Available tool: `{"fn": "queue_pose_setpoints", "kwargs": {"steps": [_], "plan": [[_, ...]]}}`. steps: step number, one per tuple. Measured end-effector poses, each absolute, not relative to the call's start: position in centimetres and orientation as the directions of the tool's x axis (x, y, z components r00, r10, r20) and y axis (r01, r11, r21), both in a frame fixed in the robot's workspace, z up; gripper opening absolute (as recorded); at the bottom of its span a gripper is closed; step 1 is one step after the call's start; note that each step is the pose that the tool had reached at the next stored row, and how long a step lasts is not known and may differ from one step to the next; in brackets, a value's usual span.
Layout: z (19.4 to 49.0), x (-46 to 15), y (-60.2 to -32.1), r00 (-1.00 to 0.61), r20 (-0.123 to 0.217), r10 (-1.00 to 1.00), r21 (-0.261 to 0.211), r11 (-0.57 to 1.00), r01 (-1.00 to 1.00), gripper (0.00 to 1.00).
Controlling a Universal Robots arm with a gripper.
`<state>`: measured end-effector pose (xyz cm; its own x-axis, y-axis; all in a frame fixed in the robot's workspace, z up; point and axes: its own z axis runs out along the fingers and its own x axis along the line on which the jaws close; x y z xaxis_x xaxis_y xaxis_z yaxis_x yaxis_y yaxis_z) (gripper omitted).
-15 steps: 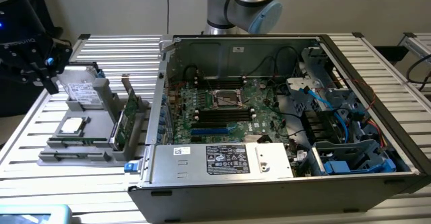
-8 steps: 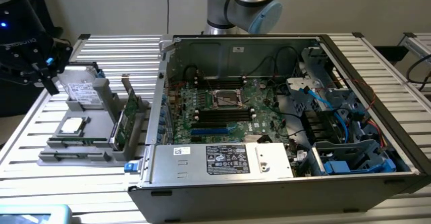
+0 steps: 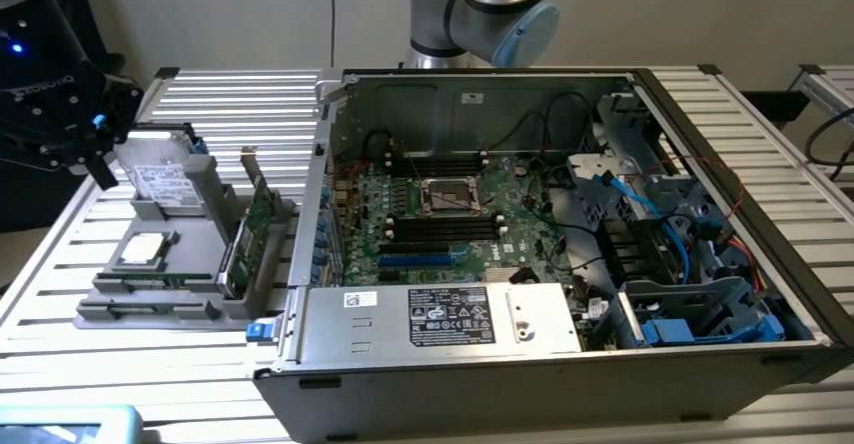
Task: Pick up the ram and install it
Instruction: 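Pick up the ram and move it above insertion slot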
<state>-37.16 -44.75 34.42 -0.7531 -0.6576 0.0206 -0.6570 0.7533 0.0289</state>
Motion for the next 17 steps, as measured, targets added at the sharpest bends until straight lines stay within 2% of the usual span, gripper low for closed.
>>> {"fn": "queue_pose_setpoints", "kwargs": {"steps": [17], "plan": [[34.37,-37.16,-44.75,-0.518,0.021,-0.855,0.029,0.518,-0.855,0.11]]}}
